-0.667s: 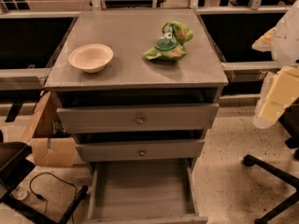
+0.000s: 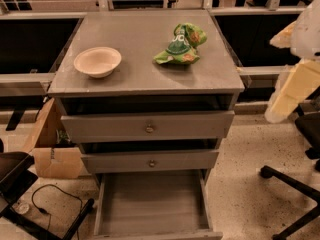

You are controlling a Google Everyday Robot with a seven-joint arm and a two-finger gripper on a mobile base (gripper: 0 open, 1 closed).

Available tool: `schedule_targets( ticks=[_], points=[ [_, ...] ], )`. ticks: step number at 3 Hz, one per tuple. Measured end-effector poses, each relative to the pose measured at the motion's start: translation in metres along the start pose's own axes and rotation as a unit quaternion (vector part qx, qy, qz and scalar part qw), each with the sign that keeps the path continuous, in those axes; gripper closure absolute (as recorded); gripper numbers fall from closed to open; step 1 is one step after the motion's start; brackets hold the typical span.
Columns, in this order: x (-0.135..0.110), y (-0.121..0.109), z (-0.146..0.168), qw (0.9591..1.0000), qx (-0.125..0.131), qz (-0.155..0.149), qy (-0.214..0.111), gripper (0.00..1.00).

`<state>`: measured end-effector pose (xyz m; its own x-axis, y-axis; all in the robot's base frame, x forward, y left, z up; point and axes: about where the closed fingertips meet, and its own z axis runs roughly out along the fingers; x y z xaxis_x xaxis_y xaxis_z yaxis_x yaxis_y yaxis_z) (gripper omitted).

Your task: Place green rice chip bag into bottom drawer

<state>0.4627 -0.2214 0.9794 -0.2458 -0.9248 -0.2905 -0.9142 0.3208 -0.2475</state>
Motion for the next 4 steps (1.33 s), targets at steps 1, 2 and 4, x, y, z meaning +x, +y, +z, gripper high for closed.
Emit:
schedule_targets(
  ticks=[1, 2, 4],
  points=[
    [-0.012, -0.050, 0.012, 0.9955, 0.015, 0.053, -0.077, 0.00],
    [-0.035, -0.103, 0.017, 0.9839, 0.063, 0.117, -0.120, 0.00],
    [-0.074, -0.154, 0.017, 0.9481, 0.135, 0.225, -0.179, 0.00]
  ],
)
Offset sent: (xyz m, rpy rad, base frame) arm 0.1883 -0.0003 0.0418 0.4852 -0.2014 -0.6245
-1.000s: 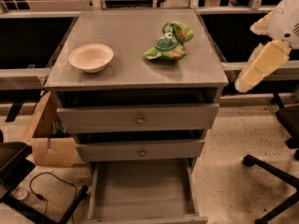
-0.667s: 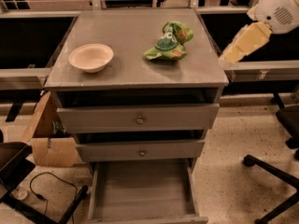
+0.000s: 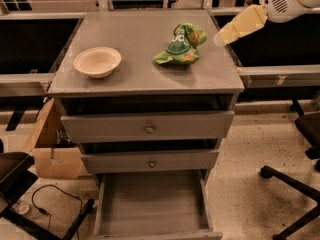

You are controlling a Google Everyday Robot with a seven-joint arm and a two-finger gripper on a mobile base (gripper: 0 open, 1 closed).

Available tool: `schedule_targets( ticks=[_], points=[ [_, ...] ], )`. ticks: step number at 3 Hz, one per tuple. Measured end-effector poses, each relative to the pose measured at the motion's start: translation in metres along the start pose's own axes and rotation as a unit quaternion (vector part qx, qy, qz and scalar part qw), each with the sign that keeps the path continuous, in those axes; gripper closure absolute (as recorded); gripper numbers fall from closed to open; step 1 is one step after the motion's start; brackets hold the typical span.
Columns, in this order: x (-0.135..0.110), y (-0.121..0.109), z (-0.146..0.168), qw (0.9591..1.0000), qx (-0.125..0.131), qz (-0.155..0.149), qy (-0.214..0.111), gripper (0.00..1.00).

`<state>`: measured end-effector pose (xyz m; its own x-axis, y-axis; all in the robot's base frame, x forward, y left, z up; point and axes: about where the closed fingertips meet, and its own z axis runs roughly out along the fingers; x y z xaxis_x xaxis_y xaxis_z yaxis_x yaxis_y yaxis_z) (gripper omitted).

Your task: Place green rice chip bag into bottom drawer

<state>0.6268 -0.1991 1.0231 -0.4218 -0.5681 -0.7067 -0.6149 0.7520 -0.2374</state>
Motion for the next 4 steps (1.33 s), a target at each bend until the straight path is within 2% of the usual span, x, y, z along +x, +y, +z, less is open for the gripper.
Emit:
schedule_targets(
  ticks=[1, 2, 3, 4],
  points=[
    [0.000, 0.000, 0.000, 1.0000, 0.000, 0.000, 0.000, 0.00],
    [-0.012, 0.001, 0.035, 0.9994, -0.011, 0.026, -0.022, 0.00],
    [-0.032, -0.003, 0.096, 0.9971, -0.013, 0.067, -0.033, 0.00],
    [-0.045, 0.003, 0.152, 0.9938, -0.006, 0.109, -0.020, 0.00]
  ],
)
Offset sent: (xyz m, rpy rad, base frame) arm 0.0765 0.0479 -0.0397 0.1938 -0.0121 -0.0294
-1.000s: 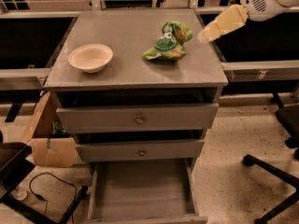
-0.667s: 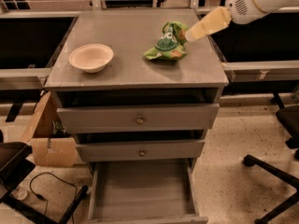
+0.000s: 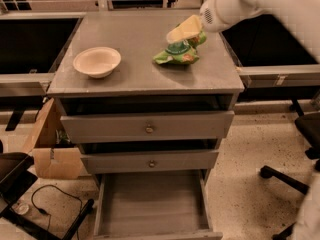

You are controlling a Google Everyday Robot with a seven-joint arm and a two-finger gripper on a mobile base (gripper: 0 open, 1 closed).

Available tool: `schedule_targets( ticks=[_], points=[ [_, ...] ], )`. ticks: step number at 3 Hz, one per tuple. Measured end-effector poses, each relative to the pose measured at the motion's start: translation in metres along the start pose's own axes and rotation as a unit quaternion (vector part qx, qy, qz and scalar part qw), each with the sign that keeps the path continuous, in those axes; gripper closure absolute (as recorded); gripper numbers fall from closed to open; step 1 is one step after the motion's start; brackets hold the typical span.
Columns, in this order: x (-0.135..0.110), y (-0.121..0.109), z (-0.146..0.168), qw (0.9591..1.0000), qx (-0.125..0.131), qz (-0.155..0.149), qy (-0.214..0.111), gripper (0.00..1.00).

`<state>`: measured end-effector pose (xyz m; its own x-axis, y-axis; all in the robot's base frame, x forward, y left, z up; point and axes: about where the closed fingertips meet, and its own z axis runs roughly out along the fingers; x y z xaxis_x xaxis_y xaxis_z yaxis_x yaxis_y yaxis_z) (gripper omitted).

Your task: Place green rice chip bag into bottom drawer

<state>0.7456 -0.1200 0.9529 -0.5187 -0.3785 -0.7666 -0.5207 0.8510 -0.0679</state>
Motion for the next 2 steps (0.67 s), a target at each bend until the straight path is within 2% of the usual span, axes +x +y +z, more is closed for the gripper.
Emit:
schedule_targets(
  ticks=[1, 2],
  points=[
    [0.004, 0.006, 0.047, 0.9984, -0.008, 0.056, -0.001, 0.00],
    [0.007, 0.009, 0.074, 0.9953, -0.003, 0.097, -0.006, 0.00]
  ],
)
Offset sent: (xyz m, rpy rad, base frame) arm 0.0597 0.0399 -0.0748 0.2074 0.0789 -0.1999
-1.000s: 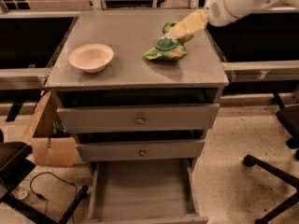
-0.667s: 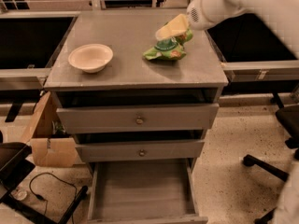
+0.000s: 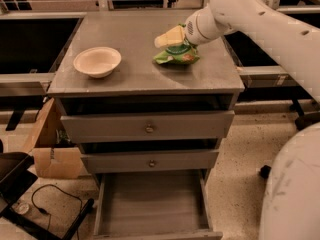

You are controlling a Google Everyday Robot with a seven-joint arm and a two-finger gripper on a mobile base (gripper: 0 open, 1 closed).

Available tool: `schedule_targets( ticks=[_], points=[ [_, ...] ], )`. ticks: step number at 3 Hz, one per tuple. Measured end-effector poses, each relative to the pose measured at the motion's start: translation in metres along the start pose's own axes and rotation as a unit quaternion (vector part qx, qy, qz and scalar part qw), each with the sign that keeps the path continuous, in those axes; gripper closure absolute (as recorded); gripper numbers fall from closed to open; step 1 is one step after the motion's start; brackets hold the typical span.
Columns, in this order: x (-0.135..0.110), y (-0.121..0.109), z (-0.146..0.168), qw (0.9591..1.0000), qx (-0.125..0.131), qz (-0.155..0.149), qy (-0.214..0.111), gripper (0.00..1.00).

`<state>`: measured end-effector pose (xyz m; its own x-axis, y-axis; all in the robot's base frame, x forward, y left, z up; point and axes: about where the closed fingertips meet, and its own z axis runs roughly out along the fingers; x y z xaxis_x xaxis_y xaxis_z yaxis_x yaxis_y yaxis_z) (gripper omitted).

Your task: Place green rice chip bag into bottom drawer

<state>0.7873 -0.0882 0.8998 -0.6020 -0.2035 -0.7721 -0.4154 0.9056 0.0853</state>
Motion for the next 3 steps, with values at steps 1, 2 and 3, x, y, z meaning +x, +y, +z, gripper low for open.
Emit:
schedule_targets(
  ticks=[1, 2, 3],
  points=[
    [0.001, 0.003, 0.018, 0.9999, 0.006, 0.015, -0.006, 0.00],
    [-0.001, 0.003, 0.037, 0.9994, 0.032, -0.015, -0.005, 0.19],
    [0.011, -0.001, 0.064, 0.9937, 0.079, -0.066, 0.043, 0.50]
  ],
)
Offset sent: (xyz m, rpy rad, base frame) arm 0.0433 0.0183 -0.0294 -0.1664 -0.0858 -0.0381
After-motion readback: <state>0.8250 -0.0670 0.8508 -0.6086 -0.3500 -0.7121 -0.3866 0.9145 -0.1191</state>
